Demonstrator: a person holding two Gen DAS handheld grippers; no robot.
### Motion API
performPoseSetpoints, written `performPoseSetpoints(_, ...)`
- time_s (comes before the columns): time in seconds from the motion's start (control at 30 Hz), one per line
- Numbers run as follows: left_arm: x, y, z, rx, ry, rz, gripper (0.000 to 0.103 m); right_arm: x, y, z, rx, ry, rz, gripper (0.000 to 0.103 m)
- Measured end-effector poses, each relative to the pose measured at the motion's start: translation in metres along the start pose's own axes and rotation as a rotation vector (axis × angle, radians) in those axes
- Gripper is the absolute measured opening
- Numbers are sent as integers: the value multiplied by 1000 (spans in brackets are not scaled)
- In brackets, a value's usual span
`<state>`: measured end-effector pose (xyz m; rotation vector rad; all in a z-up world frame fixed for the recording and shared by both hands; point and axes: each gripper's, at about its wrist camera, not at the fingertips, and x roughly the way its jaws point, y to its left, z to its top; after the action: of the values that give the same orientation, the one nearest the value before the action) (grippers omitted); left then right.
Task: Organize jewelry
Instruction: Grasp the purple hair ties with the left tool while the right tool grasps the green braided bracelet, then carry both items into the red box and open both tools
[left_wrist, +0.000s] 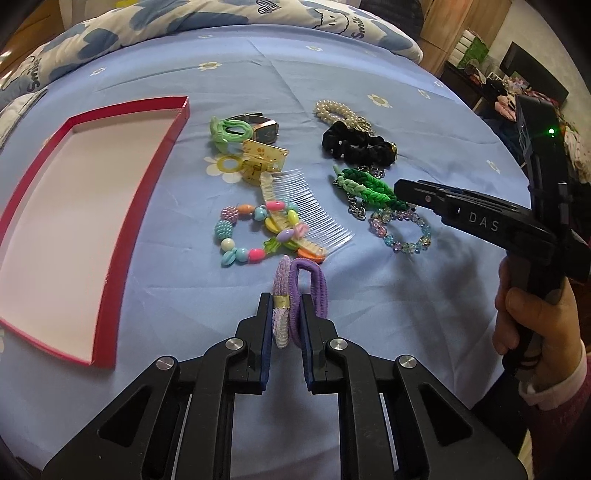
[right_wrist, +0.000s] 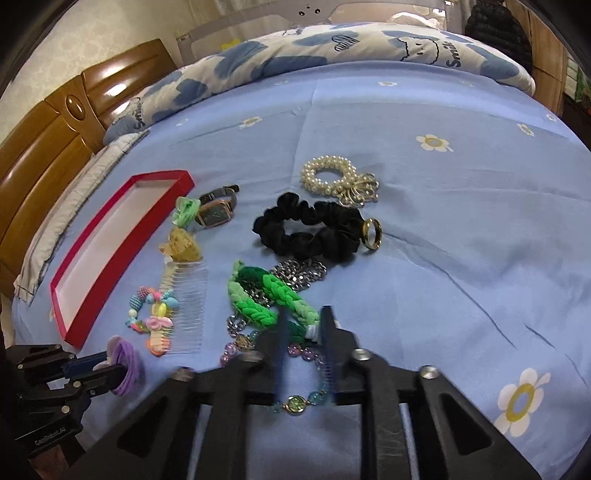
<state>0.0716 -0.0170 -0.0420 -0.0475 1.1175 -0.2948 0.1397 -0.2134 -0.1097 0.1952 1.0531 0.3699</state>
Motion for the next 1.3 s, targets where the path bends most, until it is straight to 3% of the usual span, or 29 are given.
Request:
performPoseSetpoints(0.03,0,1,0,-4,0,1,12,0,1,1,-6,-5,-1,45)
performPoseSetpoints(0.23,-2,7,0,-19,4,4,12,14,-6,-4,19,42,-8,40)
performPoseSetpoints(0.33,-4,10,1,-25,2,5,12,11,-8,-8,28,26,-7,22)
performPoseSetpoints(0.6,-18,17,2,-34,-31,22,12,-20,7,-5,35,-58,47,22)
performPoseSetpoints(0.97,-57,73,0,-142,-103,82,12,-35,75,11,11,-110,243,22)
performPoseSetpoints(1.3,-72,145,6,-252,-144,173,12,-13,142,29,-18,-79,411,22)
